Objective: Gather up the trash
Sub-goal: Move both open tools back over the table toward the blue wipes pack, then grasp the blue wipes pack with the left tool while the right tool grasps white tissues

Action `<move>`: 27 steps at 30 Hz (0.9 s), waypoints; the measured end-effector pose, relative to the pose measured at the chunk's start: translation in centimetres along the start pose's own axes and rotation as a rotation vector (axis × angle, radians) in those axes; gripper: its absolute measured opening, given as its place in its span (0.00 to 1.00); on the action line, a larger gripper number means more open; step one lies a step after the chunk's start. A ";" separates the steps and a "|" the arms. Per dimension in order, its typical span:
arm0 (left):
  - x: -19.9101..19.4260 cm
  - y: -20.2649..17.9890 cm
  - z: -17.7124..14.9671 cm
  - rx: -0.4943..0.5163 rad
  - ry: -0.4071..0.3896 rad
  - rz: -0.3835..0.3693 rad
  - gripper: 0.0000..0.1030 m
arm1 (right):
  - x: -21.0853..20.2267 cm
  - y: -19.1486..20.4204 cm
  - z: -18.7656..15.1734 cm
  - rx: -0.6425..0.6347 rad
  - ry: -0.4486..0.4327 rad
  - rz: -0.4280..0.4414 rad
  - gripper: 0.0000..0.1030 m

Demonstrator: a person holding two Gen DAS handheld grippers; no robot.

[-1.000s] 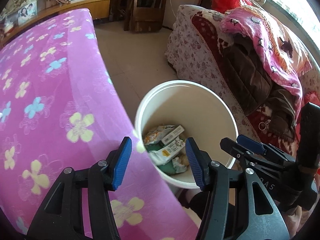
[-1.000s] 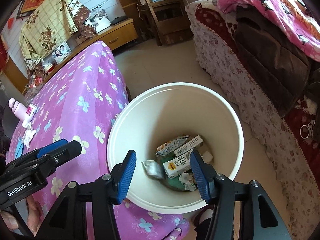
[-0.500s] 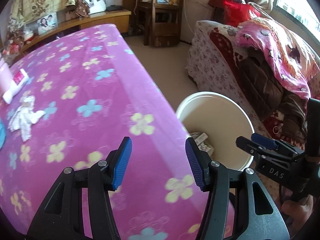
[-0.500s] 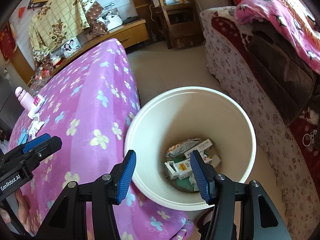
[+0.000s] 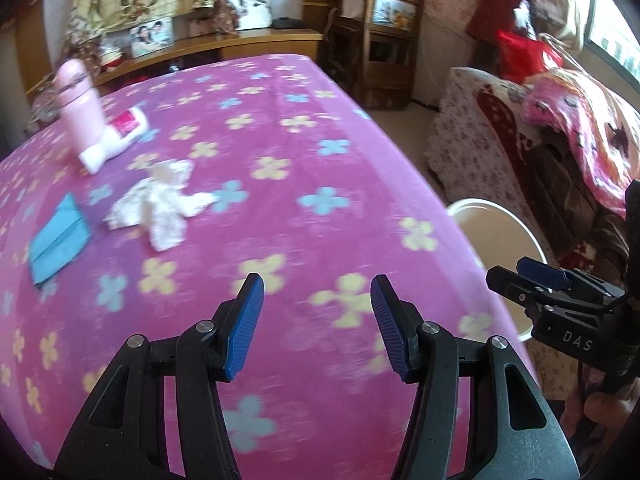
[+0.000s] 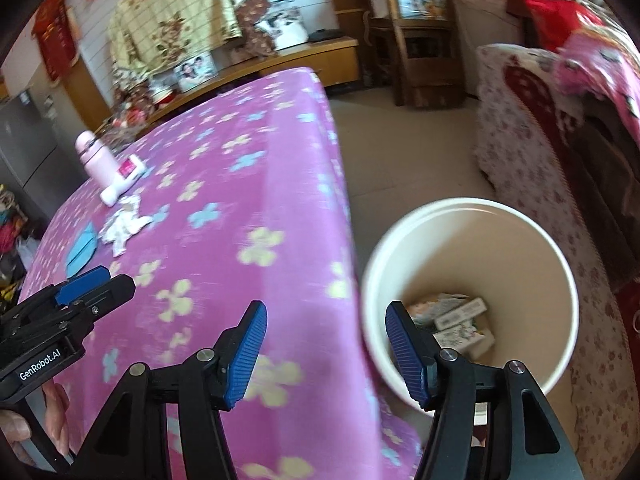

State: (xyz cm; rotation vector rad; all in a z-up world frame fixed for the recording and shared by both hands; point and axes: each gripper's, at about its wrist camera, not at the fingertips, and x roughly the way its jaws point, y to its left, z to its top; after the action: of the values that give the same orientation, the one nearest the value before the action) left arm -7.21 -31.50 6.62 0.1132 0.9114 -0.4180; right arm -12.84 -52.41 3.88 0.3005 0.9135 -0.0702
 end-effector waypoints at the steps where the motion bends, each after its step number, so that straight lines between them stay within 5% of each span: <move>1: -0.2 0.8 -0.1 -0.008 0.000 0.008 0.53 | 0.3 0.7 0.1 -0.008 0.004 0.007 0.58; 12: -1.7 12.0 -1.1 -0.126 0.012 0.067 0.53 | 4.5 9.9 1.3 -0.132 0.070 0.113 0.67; 18: -2.2 19.8 -0.3 -0.234 0.002 0.053 0.66 | 6.9 14.6 3.0 -0.191 0.091 0.170 0.70; 27: -0.5 26.6 1.9 -0.164 0.032 0.084 0.71 | 11.2 21.1 6.3 -0.291 0.108 0.210 0.72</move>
State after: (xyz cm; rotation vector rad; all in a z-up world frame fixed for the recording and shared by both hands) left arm 4.49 -7.52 6.08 0.0073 0.9650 -0.2631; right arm 2.76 -33.33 3.47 0.1286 0.9805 0.2735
